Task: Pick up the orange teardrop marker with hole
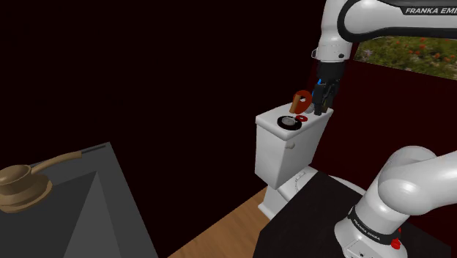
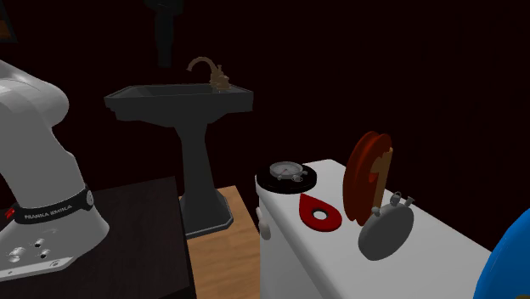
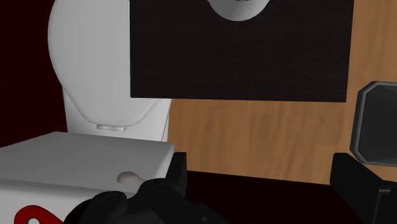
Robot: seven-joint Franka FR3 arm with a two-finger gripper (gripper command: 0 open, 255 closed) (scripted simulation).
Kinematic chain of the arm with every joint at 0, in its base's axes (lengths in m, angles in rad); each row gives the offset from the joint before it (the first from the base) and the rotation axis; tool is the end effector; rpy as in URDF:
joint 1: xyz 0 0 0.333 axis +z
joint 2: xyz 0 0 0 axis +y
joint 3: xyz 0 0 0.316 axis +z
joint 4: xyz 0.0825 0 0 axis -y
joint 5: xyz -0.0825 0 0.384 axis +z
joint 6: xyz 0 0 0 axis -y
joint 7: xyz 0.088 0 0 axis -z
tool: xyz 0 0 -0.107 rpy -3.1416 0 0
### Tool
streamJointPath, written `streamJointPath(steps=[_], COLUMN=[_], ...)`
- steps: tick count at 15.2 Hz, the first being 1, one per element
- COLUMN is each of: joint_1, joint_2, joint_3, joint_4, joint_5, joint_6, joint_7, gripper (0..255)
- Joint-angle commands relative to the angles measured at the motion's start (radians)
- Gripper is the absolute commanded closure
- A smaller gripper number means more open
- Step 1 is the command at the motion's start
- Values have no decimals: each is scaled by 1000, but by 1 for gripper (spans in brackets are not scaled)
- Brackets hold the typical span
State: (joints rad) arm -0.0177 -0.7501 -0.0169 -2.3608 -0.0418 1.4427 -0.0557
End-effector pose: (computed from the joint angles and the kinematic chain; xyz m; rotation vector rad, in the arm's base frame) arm 0.3004 -0.0166 0.5673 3.1071 0.0385 -0.2635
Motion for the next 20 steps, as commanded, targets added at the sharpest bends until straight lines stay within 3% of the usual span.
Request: streamJointPath(steps=[1, 11, 20], joint_1=[0, -42, -55], joint_2=[0, 205, 479], joint_3=[0, -204, -369], joint_4=[0, 90, 282], joint_5=[0, -131, -135], joint_6=[0, 157, 280], joint_7=[0, -272, -523], gripper=[0, 0, 0])
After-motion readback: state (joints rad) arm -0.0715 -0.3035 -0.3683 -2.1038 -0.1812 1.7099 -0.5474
